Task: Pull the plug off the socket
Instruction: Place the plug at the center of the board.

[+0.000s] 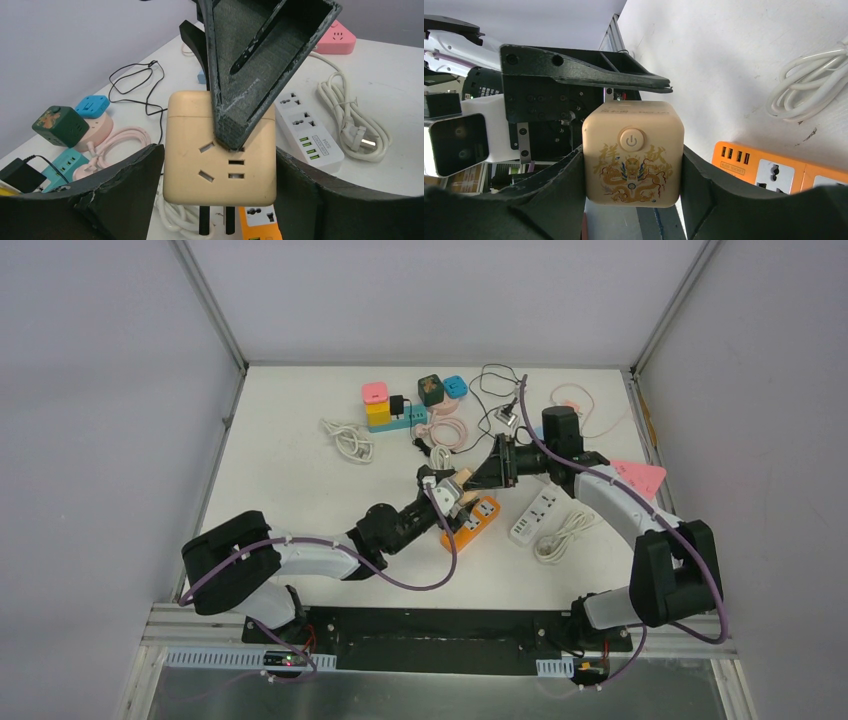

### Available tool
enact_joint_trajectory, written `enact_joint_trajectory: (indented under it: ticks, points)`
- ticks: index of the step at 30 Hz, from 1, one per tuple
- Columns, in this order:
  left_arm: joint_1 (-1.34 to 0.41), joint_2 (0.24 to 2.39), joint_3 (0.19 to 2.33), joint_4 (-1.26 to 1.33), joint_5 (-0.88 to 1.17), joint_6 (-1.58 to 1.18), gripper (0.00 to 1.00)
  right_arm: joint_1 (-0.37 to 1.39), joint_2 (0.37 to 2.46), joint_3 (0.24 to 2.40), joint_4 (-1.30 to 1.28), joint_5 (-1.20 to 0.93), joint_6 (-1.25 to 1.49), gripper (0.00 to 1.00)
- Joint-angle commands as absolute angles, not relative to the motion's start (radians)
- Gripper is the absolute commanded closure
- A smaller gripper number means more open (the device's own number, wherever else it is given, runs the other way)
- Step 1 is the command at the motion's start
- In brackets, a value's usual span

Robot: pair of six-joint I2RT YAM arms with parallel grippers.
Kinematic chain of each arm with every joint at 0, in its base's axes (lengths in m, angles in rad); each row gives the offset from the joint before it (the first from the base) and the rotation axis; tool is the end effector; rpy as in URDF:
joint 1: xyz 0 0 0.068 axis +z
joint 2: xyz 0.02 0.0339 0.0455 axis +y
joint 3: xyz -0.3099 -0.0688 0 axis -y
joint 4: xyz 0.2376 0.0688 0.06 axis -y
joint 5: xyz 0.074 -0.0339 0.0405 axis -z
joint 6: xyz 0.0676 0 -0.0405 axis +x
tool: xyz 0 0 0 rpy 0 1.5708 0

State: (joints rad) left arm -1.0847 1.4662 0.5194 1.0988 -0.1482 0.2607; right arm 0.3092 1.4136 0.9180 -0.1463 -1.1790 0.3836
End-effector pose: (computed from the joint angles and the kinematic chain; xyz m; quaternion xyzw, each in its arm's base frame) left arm 0.1557 -0.2733 0.2853 0.3608 0.5431 -0.2588 0.7127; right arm 0.2563 0.1474 0.2996 -0.2212 0.7519 0.5939 0.1815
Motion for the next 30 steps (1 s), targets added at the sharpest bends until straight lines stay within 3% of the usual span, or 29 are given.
enact_joint_trajectory:
  ticks: [1,4,5,6,7,9,12,16,22,30]
  points:
    - [-1.077,1.463,0.567,1.103,-0.132,0.291,0.27,0.324,1.419,0.921,-0.127,-1.204,0.366,1.00]
    - [-1.077,1.463,0.570,1.095,-0.132,0.301,0.31,0.330,1.426,0.926,-0.137,-1.201,0.359,1.00]
    - [-1.078,1.463,0.571,1.089,-0.132,0.304,0.36,0.329,1.429,0.928,-0.140,-1.200,0.358,1.00]
    - [-1.077,1.462,0.572,1.082,-0.132,0.305,0.48,0.330,1.430,0.929,-0.142,-1.200,0.357,0.97]
    - [-1.077,1.461,0.573,1.071,-0.132,0.306,0.75,0.330,1.430,0.930,-0.145,-1.198,0.356,0.87]
    - [-1.077,1.454,0.576,1.047,-0.134,0.305,1.00,0.330,1.429,0.931,-0.149,-1.199,0.351,0.63]
    - [-1.077,1.443,0.564,1.030,-0.130,0.300,1.00,0.330,1.425,0.933,-0.165,-1.197,0.338,0.28]
    - [-1.077,1.412,0.532,1.017,-0.142,0.266,1.00,0.330,1.417,0.948,-0.217,-1.178,0.296,0.02]
    - [-1.066,1.328,0.490,0.906,-0.191,0.151,1.00,0.316,1.414,0.991,-0.346,-1.141,0.175,0.00]
    - [-0.984,1.144,0.469,0.570,-0.261,-0.024,1.00,0.267,1.373,1.074,-0.586,-1.020,-0.060,0.00]
